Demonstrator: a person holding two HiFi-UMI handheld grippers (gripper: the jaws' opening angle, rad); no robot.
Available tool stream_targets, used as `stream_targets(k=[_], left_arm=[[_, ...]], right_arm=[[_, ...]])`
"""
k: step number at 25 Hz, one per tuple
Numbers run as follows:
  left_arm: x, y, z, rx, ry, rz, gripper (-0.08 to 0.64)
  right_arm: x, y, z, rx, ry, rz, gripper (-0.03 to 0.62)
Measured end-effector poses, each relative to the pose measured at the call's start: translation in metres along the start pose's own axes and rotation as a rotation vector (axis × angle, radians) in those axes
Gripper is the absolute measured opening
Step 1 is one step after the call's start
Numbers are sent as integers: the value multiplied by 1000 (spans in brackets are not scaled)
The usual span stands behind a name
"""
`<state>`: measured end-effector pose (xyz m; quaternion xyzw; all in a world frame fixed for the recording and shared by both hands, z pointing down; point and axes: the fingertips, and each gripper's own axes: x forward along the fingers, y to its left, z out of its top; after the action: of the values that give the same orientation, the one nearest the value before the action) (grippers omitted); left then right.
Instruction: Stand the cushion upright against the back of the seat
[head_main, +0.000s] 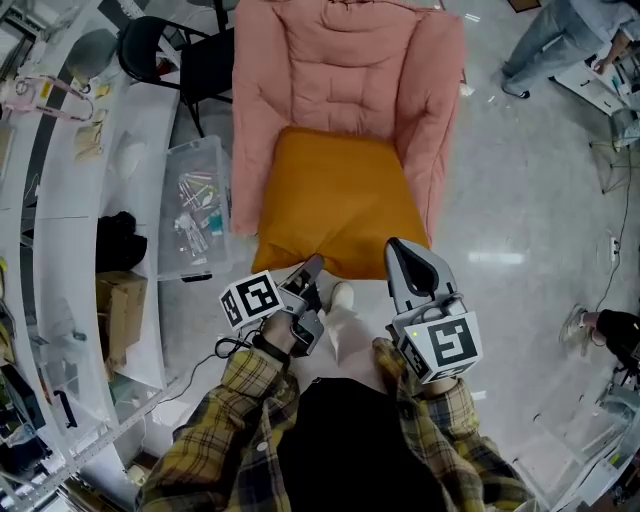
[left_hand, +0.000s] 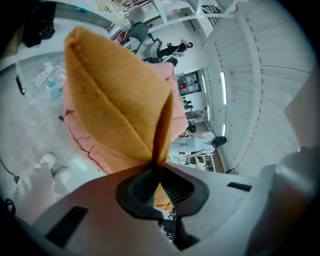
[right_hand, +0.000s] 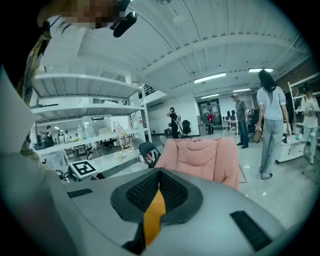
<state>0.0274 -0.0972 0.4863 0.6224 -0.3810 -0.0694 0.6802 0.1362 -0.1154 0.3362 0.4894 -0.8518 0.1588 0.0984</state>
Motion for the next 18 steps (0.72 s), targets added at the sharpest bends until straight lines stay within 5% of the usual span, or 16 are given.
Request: stream_targets(k=[7,18], left_arm=[[1,-49,10,-65,-51,-92,15],[42,-100,107,17,-159,-165,15]], right_arm=[[-10,-16,27,-20,-67,-16,18],[15,-46,50,-40,-87,-29,18]])
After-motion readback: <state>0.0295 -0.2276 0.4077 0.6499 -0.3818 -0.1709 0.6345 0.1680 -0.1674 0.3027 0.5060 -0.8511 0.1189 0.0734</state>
